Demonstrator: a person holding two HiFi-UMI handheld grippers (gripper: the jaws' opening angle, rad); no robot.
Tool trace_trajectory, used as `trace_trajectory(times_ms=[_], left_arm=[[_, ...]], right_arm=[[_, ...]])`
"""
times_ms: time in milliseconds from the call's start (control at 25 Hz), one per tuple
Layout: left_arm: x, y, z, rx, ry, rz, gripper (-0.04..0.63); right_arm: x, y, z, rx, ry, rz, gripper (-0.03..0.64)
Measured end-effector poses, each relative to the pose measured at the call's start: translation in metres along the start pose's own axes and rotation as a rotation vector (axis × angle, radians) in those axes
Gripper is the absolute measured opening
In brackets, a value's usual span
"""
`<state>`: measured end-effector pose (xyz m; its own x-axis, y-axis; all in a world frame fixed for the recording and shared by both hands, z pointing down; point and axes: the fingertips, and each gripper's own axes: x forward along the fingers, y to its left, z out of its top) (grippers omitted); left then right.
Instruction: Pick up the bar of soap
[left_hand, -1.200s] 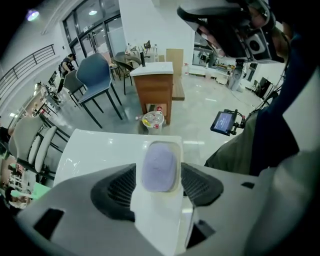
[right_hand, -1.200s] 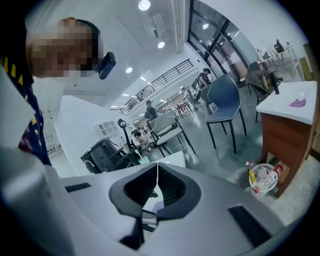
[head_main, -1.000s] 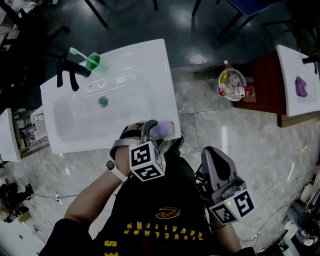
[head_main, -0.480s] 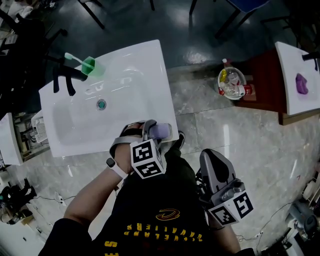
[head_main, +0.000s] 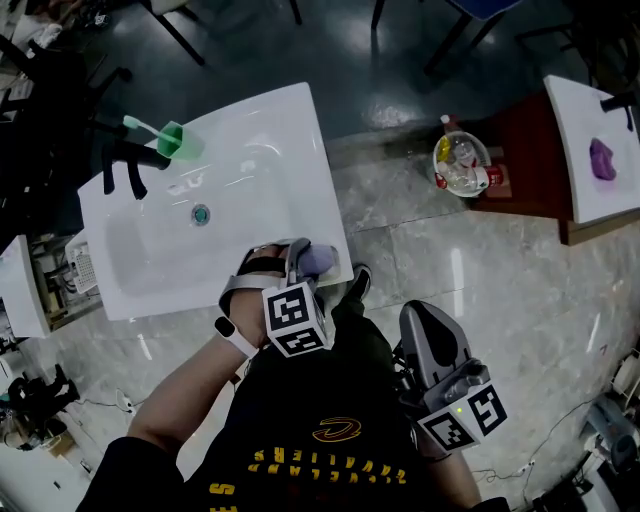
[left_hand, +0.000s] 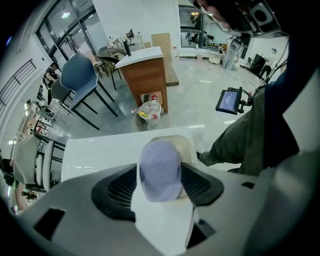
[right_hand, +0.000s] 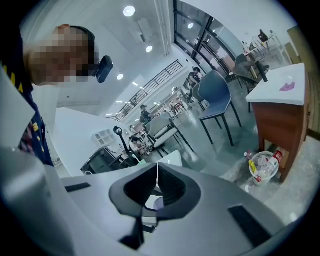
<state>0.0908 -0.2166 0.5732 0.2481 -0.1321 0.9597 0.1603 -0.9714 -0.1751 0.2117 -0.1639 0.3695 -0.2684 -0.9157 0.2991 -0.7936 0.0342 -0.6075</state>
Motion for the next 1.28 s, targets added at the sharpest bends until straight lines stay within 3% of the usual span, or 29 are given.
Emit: trace_trajectory(times_ms=[600,880,1280], left_arm=[[0.004,-0.001,0.0,-0.051,0.003,-0.03,0.267],[-0.008,0.01,0.001,-0.077,-0.046,0.011,0.265],[-0.038,0.012,0.008,-0.277,-0.21,0.012,0.265]], right_arm=[[-0.009,0.008,0.004,-0.029,-0.019,0.018,0.017],[-0.013,0.014,0.001,-0.049,-0.015,0.015,0.017],[-0.014,0.024,0.0,-0.076,0.002,0.012,0.017]])
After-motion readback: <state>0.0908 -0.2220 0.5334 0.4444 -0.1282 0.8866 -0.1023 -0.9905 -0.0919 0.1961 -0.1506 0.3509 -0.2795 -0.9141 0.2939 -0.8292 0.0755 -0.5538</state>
